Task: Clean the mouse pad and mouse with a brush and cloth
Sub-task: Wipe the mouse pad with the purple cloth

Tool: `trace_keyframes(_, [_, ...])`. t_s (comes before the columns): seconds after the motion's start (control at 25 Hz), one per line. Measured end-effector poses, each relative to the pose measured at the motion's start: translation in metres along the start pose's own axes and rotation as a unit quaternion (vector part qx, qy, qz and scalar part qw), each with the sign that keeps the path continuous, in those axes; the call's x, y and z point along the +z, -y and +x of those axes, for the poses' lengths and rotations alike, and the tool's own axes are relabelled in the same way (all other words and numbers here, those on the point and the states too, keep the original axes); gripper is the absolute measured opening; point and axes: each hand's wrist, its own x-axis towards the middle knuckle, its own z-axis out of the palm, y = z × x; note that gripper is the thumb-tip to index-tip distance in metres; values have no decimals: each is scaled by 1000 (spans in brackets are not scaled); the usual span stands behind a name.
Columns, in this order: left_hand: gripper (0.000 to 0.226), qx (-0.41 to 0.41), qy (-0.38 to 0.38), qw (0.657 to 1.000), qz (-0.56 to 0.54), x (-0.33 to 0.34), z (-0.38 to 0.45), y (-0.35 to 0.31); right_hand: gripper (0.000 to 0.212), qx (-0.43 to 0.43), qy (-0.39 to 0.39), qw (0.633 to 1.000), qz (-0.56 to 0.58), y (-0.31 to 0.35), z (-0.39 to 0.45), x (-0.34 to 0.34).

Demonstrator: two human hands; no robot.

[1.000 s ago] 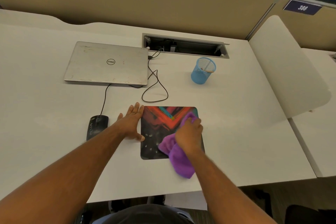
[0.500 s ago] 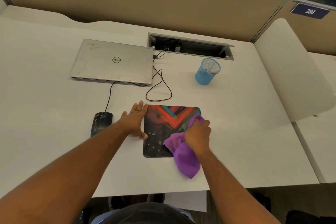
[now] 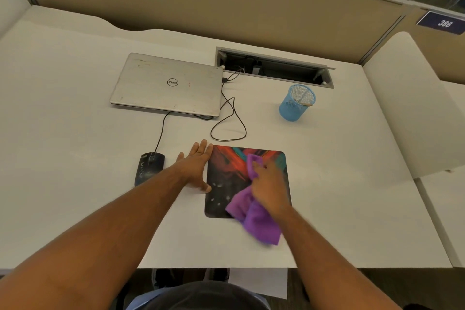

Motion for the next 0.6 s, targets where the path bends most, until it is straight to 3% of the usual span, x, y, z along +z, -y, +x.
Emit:
trace_keyframes(0.12, [136,3,18,1000,12,-7,3,-4,38,6,-3,1000,-29,3,13,-5])
trace_keyframes(0.32, [135,-8,22,1000,3,-3,-3,7,48,-213,88,970,-79,57,-53,52])
trace_keyframes(0.48, [137,0,13,1000,16,-3,1,-2,62,-193,45,968,-153,19,-51,35])
trace_keyframes(0.6, [137,-6,18,1000,15,-1,2,2,69,-147,50,965,-210,29,-9,15])
